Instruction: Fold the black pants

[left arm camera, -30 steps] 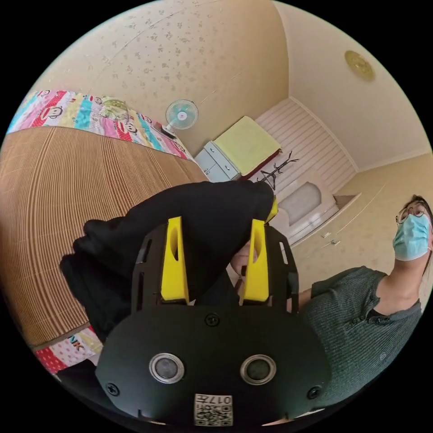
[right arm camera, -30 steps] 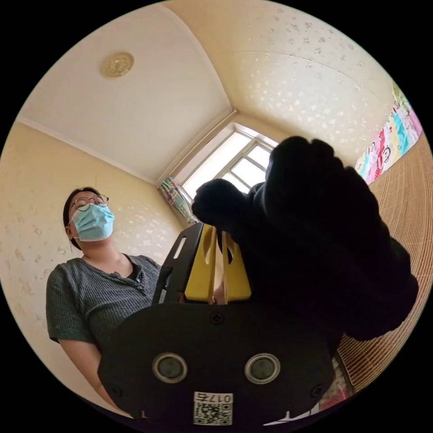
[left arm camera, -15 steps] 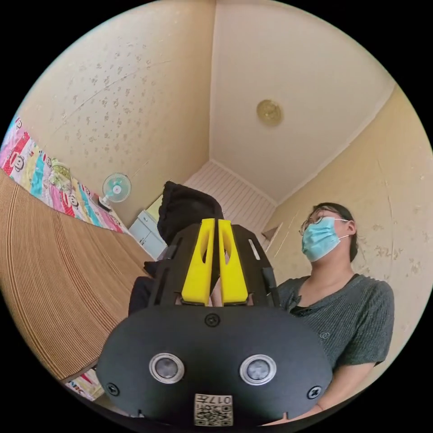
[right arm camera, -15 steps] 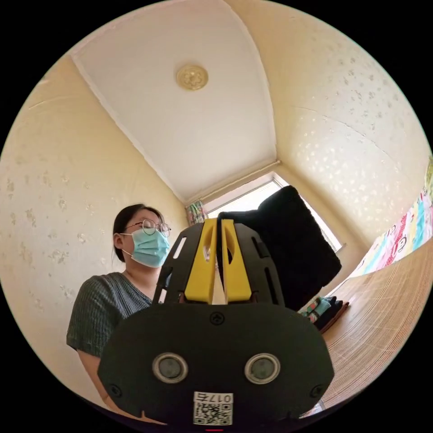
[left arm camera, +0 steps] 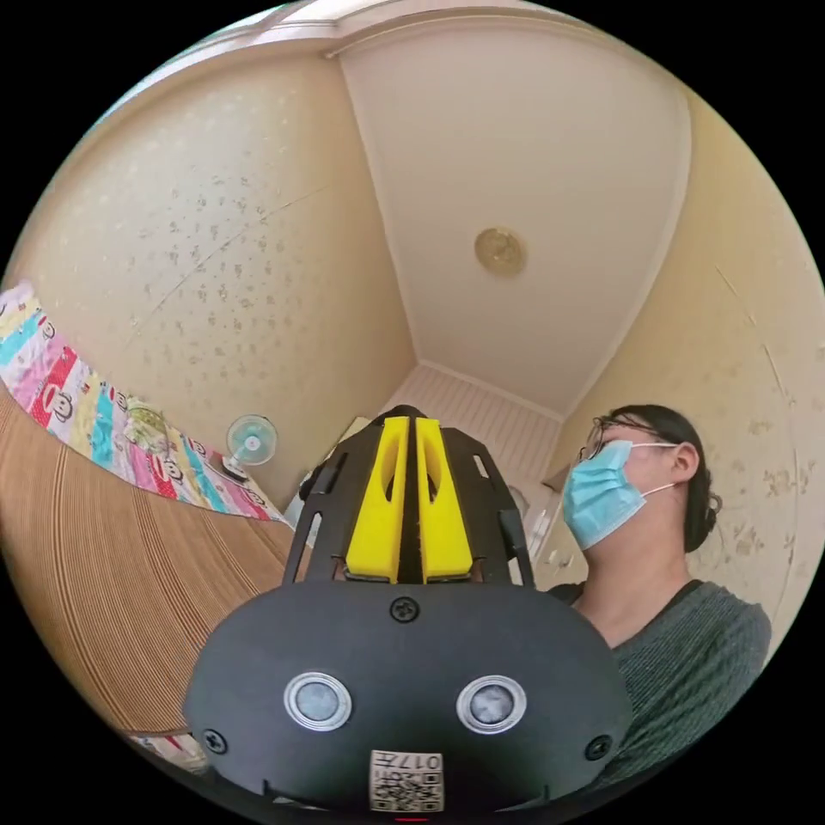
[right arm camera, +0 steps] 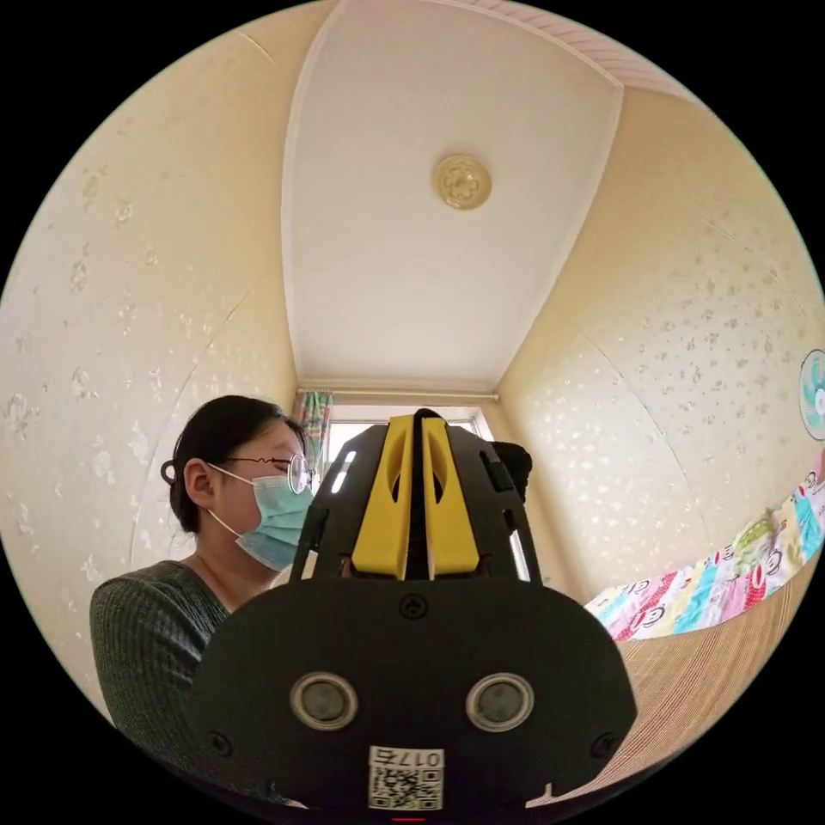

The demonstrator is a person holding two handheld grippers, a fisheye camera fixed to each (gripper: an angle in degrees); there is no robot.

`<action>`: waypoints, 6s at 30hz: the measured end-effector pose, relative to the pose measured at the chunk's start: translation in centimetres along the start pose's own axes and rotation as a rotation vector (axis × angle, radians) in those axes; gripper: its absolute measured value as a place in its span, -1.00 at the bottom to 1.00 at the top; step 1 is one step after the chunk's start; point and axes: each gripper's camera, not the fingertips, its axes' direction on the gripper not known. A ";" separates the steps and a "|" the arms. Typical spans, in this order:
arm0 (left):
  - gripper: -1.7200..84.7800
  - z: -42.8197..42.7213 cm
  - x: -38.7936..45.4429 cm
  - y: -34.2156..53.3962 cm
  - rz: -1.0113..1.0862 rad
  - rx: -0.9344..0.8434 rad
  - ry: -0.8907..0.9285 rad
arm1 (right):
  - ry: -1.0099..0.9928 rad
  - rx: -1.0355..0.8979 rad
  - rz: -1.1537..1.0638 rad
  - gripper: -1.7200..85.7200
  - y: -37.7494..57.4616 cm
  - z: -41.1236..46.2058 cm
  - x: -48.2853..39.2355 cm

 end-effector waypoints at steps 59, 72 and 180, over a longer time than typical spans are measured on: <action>-0.89 -4.3 -39.4 28.6 -0.700 -0.955 -0.674 | 0.670 -1.376 0.932 -0.92 52.5 9.9 32.5; -0.96 -4.9 -30.9 27.6 -0.494 -0.974 -0.820 | 1.238 -1.223 0.615 -0.68 34.6 -2.2 31.9; -0.97 14.8 -38.9 36.5 -0.599 -1.042 -0.446 | 0.960 -0.923 0.948 -0.63 38.2 -0.7 65.7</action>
